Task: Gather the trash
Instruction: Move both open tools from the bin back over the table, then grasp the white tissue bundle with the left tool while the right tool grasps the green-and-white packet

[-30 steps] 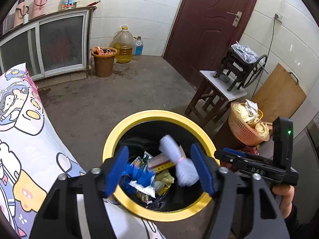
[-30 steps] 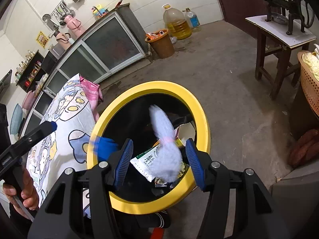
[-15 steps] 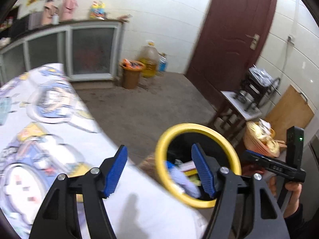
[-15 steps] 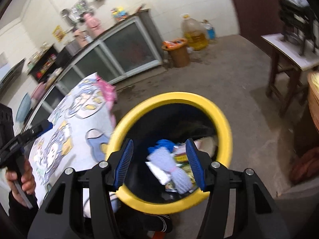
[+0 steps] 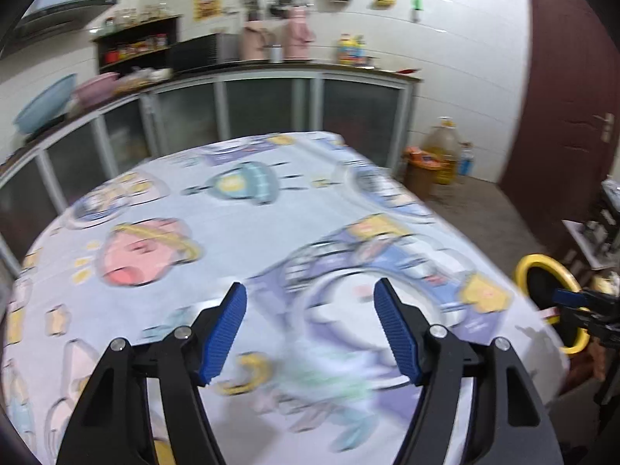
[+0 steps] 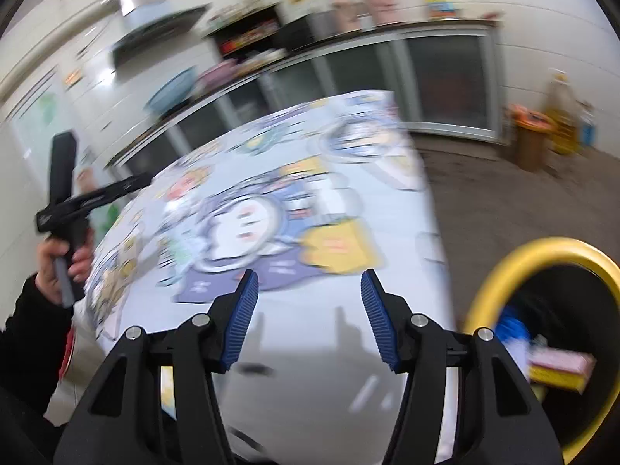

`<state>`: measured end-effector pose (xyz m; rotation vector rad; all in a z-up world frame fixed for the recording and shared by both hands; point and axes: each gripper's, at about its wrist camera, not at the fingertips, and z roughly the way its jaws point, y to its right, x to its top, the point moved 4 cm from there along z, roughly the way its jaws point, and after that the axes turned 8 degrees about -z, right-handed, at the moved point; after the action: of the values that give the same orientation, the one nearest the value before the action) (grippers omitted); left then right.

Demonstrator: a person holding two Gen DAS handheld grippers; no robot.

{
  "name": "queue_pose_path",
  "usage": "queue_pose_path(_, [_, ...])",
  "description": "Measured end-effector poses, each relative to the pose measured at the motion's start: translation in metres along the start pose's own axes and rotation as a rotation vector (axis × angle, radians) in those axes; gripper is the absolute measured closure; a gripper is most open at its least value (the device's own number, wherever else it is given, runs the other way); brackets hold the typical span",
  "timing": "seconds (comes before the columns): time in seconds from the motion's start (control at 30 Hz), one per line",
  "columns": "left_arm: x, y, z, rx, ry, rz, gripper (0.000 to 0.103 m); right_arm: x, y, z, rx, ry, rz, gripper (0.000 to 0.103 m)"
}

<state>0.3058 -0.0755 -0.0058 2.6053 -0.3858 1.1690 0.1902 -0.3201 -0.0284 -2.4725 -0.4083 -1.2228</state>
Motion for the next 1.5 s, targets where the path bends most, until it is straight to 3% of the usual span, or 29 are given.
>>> queue_pose_path(0.17, [-0.009,-0.05,0.008,0.04,-0.024,-0.008,0.038,0.014,-0.069,0.055,0.112,-0.068,-0.137,0.048])
queue_pose_path(0.3, [-0.017,-0.062,0.019,0.044,-0.041,-0.001,0.038,0.017,-0.109,0.086,0.154,-0.111,-0.226,0.048])
queue_pose_path(0.43, [-0.017,-0.076,0.032,0.024,-0.047,-0.004,0.038,0.025,-0.137,0.108,0.18,-0.12,-0.264,0.034])
queue_pose_path(0.83, [-0.006,-0.077,0.075,-0.007,-0.097,0.0,0.036,0.039,-0.18,0.169,0.191,-0.174,-0.343,0.034])
queue_pose_path(1.17, [-0.004,-0.077,0.117,-0.013,-0.159,-0.036,0.038,0.035,-0.173,0.205,0.144,-0.247,-0.326,0.034])
queue_pose_path(1.3, [-0.006,-0.076,0.124,-0.018,-0.174,-0.04,0.054,0.034,-0.17,0.211,0.145,-0.268,-0.316,0.045])
queue_pose_path(1.4, [-0.008,-0.075,0.124,-0.016,-0.17,-0.031,0.064,0.037,-0.167,0.211,0.163,-0.264,-0.276,0.063])
queue_pose_path(1.43, [-0.007,-0.075,0.123,-0.015,-0.169,-0.033,0.065,0.038,-0.165,0.211,0.172,-0.266,-0.26,0.077])
queue_pose_path(1.5, [-0.007,-0.077,0.122,-0.016,-0.17,-0.038,0.068,0.038,-0.166,0.211,0.173,-0.277,-0.259,0.087])
